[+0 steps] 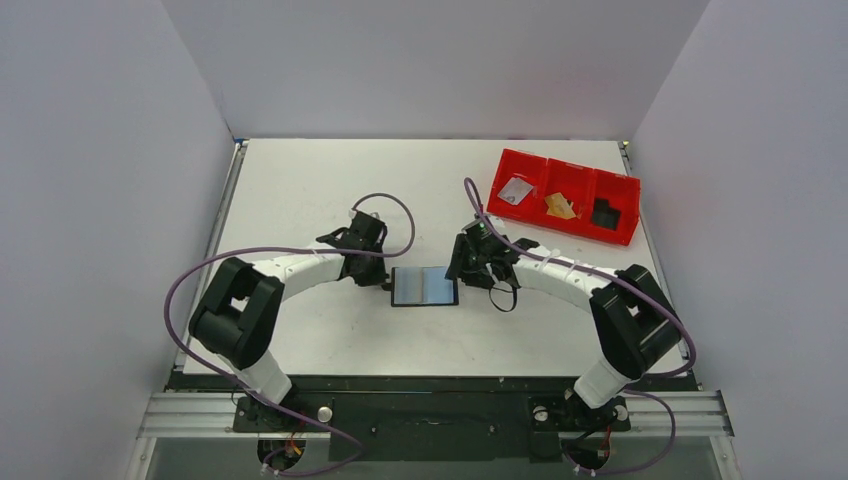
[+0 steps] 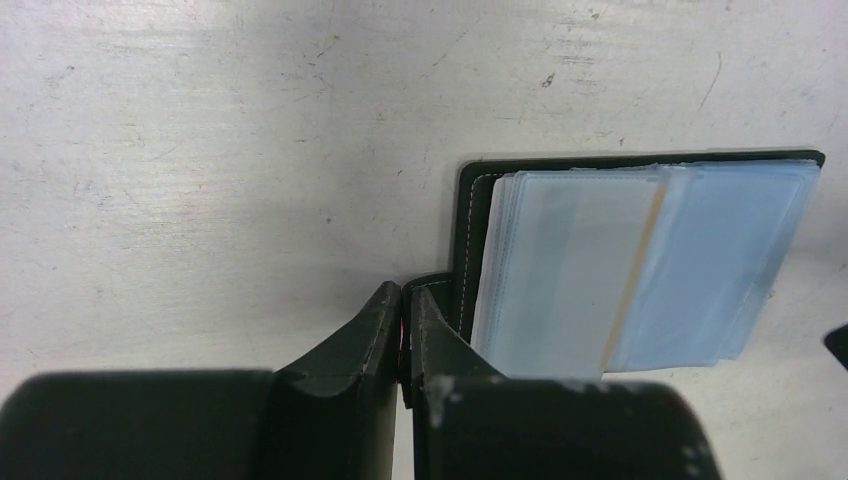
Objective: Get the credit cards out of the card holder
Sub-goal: Close the card holder at the center of the board.
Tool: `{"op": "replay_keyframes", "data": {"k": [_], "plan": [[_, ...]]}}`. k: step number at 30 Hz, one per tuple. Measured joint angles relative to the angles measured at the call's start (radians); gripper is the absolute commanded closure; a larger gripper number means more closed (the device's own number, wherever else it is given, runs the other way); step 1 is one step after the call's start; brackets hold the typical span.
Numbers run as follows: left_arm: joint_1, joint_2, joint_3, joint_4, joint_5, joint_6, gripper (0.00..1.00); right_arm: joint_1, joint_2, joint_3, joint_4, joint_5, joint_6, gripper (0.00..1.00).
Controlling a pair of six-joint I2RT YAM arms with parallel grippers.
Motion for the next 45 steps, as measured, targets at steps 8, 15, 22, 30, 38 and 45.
{"op": "replay_keyframes", "data": {"k": [8, 15, 22, 30, 38, 45], "plan": [[0.0, -0.052, 0.009, -0.024, 0.001, 0.0, 1.0, 0.0, 0.06, -0.025, 0.049, -0.01, 0.028, 0.51], [0.0, -0.13, 0.032, -0.059, 0.002, 0.0, 1.0, 0.0, 0.073, -0.052, 0.112, -0.017, 0.076, 0.57], [-0.014, -0.161, 0.066, -0.095, 0.005, 0.0, 1.0, 0.001, 0.097, -0.068, 0.178, -0.019, 0.131, 0.75], [-0.092, -0.158, 0.137, -0.123, 0.009, -0.001, 1.0, 0.001, 0.113, -0.069, 0.202, -0.015, 0.163, 1.0], [-0.127, -0.106, 0.189, -0.123, 0.016, -0.01, 1.0, 0.007, 0.141, -0.069, 0.241, -0.023, 0.179, 1.0], [-0.158, -0.029, 0.225, -0.107, 0.043, -0.026, 1.0, 0.008, 0.163, -0.072, 0.298, -0.061, 0.196, 1.0]]}}
